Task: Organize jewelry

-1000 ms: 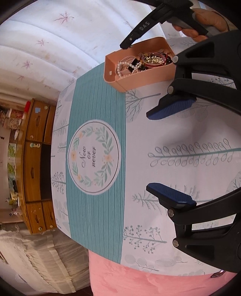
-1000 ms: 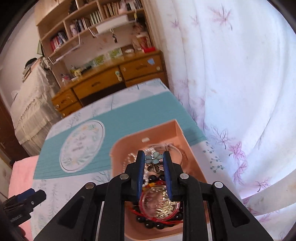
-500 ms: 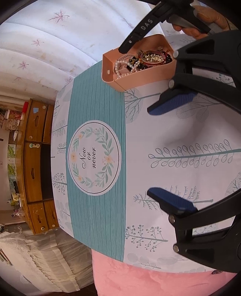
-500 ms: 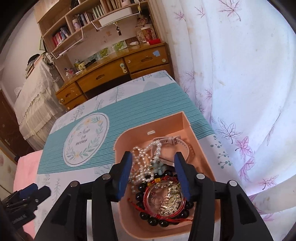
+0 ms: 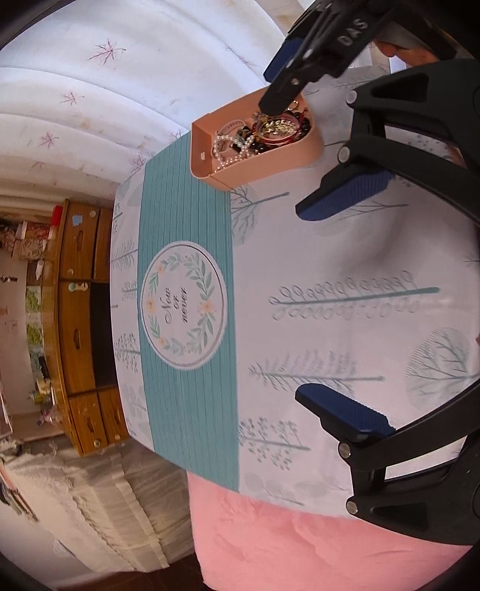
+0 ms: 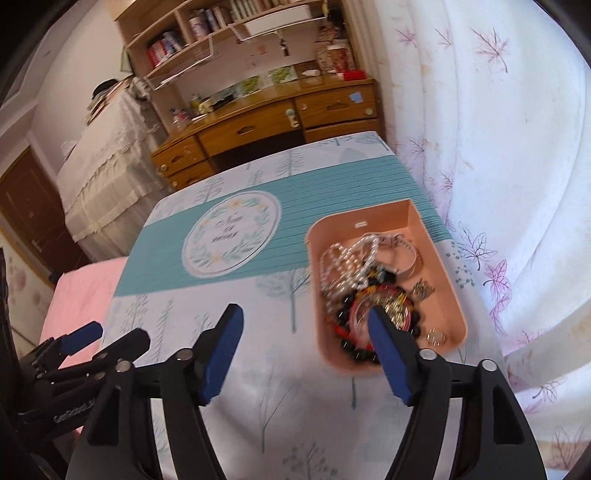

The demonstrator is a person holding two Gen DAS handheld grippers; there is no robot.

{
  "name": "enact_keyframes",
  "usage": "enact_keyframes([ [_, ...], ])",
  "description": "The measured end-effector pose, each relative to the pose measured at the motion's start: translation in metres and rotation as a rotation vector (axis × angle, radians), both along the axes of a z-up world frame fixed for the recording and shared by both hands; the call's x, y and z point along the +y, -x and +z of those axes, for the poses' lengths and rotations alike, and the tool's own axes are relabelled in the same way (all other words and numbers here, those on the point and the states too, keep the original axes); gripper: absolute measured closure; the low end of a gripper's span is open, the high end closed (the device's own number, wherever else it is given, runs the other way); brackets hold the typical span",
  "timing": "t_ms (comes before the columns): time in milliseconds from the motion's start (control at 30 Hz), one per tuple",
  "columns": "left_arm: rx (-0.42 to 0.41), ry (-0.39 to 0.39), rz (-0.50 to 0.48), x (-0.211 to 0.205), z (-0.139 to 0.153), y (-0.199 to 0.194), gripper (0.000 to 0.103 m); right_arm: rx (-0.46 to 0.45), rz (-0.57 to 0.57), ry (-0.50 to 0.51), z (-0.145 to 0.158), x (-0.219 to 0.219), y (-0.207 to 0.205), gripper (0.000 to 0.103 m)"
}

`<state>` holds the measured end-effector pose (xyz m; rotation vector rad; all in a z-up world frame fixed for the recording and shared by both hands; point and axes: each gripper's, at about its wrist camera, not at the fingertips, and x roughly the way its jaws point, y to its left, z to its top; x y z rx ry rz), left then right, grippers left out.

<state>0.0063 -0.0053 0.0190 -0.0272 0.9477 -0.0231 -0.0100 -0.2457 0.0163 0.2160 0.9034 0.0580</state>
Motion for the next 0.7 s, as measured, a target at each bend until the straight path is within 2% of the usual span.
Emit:
enact_keyframes([
  [167, 0.006, 0.009, 0.005, 0.004, 0.006, 0.033, 0.014, -0.001, 0.049, 0.015, 0.015, 0.02, 0.032, 0.022],
  [300, 0.001, 0.004, 0.023, 0.007, 0.01, 0.053, 0.015, -0.02, 0.086, 0.064, 0.024, 0.035, 0.056, 0.02],
  [567, -0.001, 0.027, 0.038, 0.011, 0.013, 0.066, 0.015, -0.04, 0.099, 0.081, 0.039, 0.044, 0.082, 0.019],
  [700, -0.006, 0.024, 0.04, 0.01, 0.016, 0.067, 0.015, -0.036, 0.091, 0.074, 0.043, 0.042, 0.082, 0.019],
])
